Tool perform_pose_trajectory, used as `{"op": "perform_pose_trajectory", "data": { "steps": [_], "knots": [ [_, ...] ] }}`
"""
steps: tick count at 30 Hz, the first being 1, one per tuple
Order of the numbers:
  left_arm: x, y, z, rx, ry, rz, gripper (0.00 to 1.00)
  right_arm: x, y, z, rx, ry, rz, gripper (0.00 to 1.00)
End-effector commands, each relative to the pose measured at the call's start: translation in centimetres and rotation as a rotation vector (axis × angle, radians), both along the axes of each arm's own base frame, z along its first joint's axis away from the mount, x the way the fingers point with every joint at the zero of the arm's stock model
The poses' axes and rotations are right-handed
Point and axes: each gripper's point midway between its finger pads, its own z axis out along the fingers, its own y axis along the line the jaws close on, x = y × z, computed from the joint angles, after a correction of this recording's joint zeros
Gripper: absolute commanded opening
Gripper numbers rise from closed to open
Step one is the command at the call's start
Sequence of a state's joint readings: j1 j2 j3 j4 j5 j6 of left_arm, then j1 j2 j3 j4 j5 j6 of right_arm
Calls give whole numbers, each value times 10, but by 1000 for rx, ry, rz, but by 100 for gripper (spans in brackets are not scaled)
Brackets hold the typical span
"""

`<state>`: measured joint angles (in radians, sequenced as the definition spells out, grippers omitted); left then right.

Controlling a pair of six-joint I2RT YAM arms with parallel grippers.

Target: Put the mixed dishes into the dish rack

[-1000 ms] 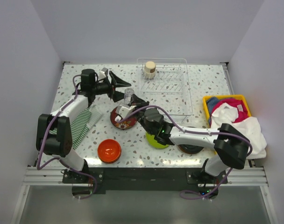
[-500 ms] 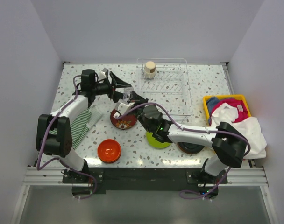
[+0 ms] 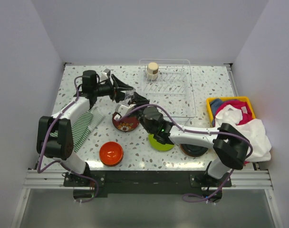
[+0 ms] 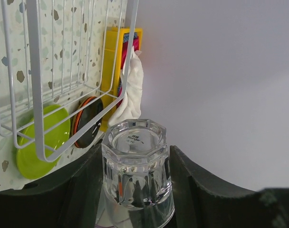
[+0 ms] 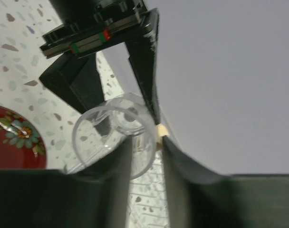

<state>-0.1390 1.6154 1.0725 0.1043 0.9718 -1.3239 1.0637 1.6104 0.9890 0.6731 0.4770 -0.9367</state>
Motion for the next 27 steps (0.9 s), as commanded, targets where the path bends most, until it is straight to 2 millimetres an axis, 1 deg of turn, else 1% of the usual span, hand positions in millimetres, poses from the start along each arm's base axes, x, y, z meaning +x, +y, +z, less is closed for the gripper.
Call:
{"op": "perform_pose_trajectory", "data": {
  "steps": [1,2,3,4,5,6,7,8,9,10,11,12,13,14,15,16,17,18,19,20,21,22,23,25,26,27],
  "knots": [
    [7,-7,42,-22,-215,-55,8,-6,-7,8,-10,53,13,52],
    [17,-7,35,-2,-244,-57,2,-8,-14,0,-32,110,-11,63],
    [26,-7,38,7,-287,-56,0,-12,-23,8,-22,133,-25,67],
    [37,-9,52,12,-368,-60,0,-15,-28,6,2,189,-36,70],
    [50,-11,42,19,-370,-67,0,-19,-42,-3,-54,249,-78,74],
    [59,-13,42,25,-389,-74,0,-22,-51,-7,-61,285,-93,76],
    [73,-15,58,36,-476,-81,0,-25,-67,2,-36,306,-111,78],
    [88,-18,42,50,-476,-87,0,-33,-80,-17,-67,386,-127,80],
    [100,-19,36,79,-478,-76,0,-36,-90,-18,-56,414,-137,80],
    [116,-20,52,124,-599,-74,0,-39,-105,-13,1,446,-160,81],
    [129,-26,37,158,-613,-82,0,-43,-120,-23,-12,494,-183,82],
    [139,-28,30,209,-617,-70,0,-44,-128,-25,12,530,-193,83],
    [153,-32,51,266,-767,-74,0,-36,-146,-29,79,580,-263,83],
    [159,-44,36,298,-768,-96,0,-34,-160,-32,93,619,-306,83],
    [169,-47,34,343,-788,-81,0,-30,-171,-35,119,644,-350,83],
    [181,-53,41,378,-877,-81,0,-19,-190,-39,169,666,-423,83],
    [185,-65,44,404,-921,-77,0,-16,-199,-45,167,683,-454,83],
    [191,-72,60,424,-998,-66,0,-12,-205,-49,170,692,-479,83],
    [198,-80,53,477,-1074,-81,0,-6,-216,-51,190,691,-520,83],
    [200,-93,54,514,-1127,-77,0,-1,-219,-53,206,692,-538,83],
    [202,-102,60,536,-1202,-72,0,2,-222,-53,221,694,-551,83],
    [204,-108,61,586,-1302,-82,0,5,-226,-53,240,702,-566,83],
    [201,-121,59,619,-1351,-81,0,7,-227,-52,248,699,-569,83],
    [205,-133,61,659,-1502,-45,0,12,-234,-51,259,690,-595,83],
    [204,-142,60,673,-1532,-23,0,14,-237,-50,267,687,-609,83],
    [207,-144,61,679,-1581,20,0,14,-239,-51,271,690,-621,83]
  ]
}}
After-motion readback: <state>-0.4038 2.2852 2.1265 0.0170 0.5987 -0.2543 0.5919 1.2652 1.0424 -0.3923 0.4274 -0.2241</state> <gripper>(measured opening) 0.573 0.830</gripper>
